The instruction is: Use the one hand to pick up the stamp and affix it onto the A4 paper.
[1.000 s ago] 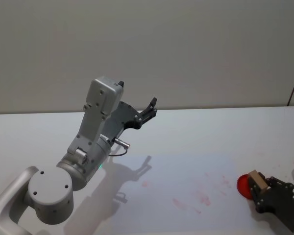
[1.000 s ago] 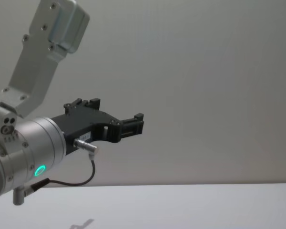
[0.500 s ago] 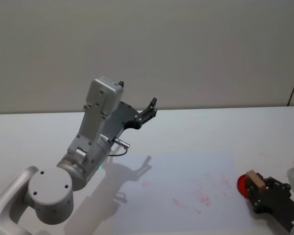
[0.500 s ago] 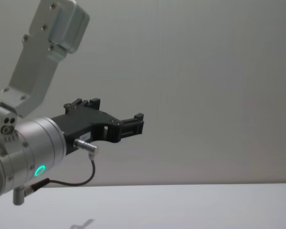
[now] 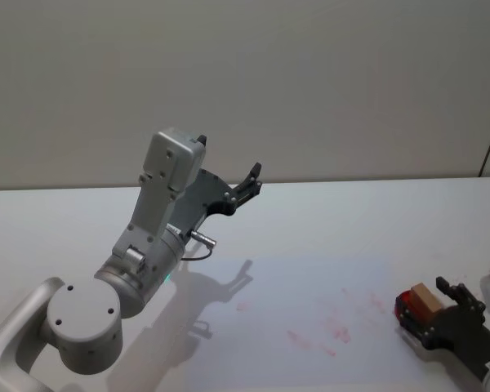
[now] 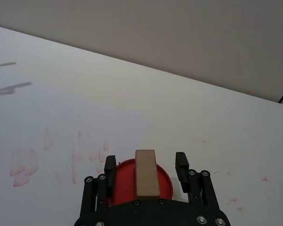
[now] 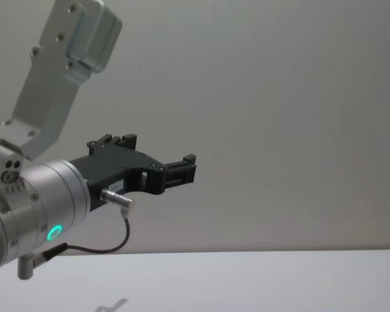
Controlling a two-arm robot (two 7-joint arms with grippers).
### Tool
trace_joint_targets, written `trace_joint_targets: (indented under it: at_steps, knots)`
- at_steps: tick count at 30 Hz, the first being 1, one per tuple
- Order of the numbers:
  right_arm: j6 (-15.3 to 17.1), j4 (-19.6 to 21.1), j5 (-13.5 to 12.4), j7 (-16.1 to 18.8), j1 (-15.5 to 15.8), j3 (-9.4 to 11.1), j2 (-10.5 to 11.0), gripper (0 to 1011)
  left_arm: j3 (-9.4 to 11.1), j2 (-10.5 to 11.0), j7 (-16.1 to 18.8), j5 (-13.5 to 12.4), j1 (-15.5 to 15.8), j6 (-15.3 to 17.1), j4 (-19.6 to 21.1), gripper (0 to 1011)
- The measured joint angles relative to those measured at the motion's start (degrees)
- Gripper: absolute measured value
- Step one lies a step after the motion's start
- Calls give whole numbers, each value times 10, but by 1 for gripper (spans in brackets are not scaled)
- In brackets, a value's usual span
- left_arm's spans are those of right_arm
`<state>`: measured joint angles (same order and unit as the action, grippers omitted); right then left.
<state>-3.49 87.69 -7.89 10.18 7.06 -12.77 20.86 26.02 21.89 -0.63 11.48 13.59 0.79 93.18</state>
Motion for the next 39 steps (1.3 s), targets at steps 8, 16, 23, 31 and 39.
trace_joint_targets:
  at_steps: [8, 16, 23, 31, 39]
  knots:
    - [1, 16, -10, -5, 2, 3, 0, 939, 0, 0, 0, 0, 0, 0, 0, 1001]
    - [5, 45, -29, -15, 10, 9, 4, 1001, 0, 0, 0, 0, 0, 0, 0, 1001]
    - [7, 56, -36, -21, 12, 11, 5, 1001, 0, 0, 0, 0, 0, 0, 0, 1001]
    - [26, 89, -56, -38, -18, 6, -3, 1001, 0, 0, 0, 0, 0, 0, 0, 1001]
    - [49, 127, -80, -59, -54, 0, -13, 1001, 0, 0, 0, 0, 0, 0, 0, 1001]
